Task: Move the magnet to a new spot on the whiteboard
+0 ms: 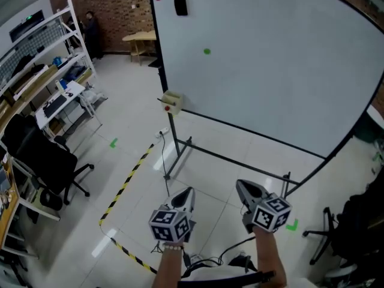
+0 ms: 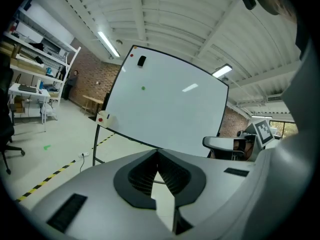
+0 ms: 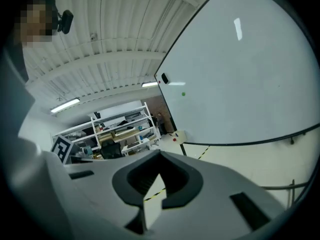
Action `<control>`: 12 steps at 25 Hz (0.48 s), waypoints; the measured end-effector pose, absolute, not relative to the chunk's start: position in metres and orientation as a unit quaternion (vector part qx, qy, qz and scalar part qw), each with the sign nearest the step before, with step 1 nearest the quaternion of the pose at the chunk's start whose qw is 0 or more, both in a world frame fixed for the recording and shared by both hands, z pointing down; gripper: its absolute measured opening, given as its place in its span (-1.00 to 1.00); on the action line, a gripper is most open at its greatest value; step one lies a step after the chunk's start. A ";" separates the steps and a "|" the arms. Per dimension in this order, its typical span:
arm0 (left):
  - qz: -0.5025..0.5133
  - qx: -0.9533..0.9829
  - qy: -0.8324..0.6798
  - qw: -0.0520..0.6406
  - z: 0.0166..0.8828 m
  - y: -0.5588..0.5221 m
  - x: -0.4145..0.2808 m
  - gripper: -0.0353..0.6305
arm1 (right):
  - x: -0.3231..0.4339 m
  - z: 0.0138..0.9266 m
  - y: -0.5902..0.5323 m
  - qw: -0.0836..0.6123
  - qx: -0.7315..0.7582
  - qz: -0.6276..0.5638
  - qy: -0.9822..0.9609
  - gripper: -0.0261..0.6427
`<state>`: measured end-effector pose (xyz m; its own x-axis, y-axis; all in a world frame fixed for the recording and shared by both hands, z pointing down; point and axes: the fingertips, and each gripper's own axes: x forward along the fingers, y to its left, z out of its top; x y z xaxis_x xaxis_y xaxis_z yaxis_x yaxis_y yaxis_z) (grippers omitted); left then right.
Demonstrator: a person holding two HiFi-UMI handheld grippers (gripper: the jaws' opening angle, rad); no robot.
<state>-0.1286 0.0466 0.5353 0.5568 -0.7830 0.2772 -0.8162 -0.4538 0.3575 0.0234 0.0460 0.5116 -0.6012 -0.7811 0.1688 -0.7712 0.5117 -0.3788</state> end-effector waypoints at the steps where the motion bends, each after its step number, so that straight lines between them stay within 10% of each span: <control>1: 0.033 0.852 -0.471 0.227 0.531 0.050 -0.127 -0.89 | 0.026 0.506 0.051 0.008 -0.449 -0.207 0.869 -0.91; 12: 0.024 0.858 -0.472 0.199 0.495 0.090 -0.079 -0.89 | 0.070 0.481 0.103 0.002 -0.448 -0.185 0.875 -0.91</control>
